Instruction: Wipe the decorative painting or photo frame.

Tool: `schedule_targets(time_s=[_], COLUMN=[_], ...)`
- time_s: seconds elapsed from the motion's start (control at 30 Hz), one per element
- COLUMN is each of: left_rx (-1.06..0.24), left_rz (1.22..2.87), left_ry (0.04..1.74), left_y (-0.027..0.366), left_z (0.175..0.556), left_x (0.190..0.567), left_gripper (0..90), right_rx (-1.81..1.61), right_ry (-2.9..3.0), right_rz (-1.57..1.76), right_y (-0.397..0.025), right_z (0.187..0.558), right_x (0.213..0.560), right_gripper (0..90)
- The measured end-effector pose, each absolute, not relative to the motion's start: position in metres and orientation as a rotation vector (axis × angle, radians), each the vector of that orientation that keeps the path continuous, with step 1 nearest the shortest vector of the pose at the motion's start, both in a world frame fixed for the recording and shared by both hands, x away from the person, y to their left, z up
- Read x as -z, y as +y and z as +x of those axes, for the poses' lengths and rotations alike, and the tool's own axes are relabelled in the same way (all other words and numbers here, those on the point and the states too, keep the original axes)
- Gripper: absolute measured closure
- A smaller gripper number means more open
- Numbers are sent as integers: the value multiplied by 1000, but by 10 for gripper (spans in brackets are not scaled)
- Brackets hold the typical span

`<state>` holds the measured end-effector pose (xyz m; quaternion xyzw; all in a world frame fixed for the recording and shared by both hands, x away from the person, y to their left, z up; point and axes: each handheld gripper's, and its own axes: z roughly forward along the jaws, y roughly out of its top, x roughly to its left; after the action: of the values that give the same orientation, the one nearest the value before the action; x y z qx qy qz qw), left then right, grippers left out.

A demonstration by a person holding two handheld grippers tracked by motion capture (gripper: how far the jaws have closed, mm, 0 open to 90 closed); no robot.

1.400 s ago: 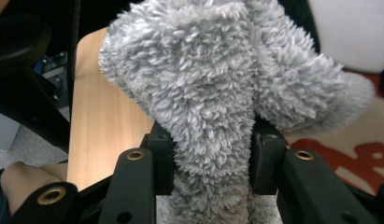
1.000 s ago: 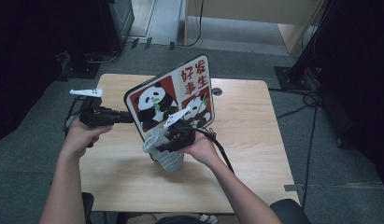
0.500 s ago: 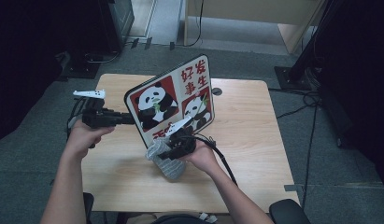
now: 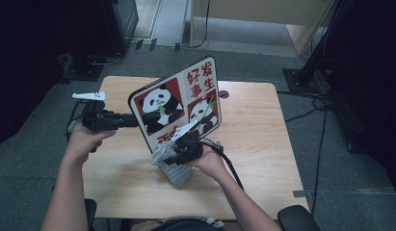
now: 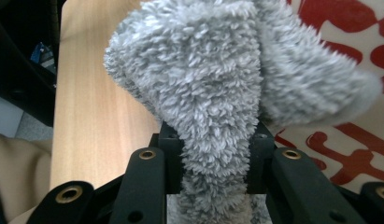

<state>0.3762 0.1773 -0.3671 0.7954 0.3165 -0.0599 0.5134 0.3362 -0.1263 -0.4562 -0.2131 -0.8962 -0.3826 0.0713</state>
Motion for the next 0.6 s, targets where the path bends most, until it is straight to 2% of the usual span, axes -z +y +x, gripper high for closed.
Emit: schedule_targets(time_s=[0.33,0.6], left_rx=[99,82], left_rz=[1910,1918], left_ry=[789,799], left_y=[179,180], left_z=[375,375], left_x=[366,365], left_gripper=[464,402], right_rx=[1175,1209], right_ry=[-2683,-2673], right_rz=[-617,-583], right_y=[-128,-127], right_z=[334,333], right_x=[427,394], right_gripper=[685,685])
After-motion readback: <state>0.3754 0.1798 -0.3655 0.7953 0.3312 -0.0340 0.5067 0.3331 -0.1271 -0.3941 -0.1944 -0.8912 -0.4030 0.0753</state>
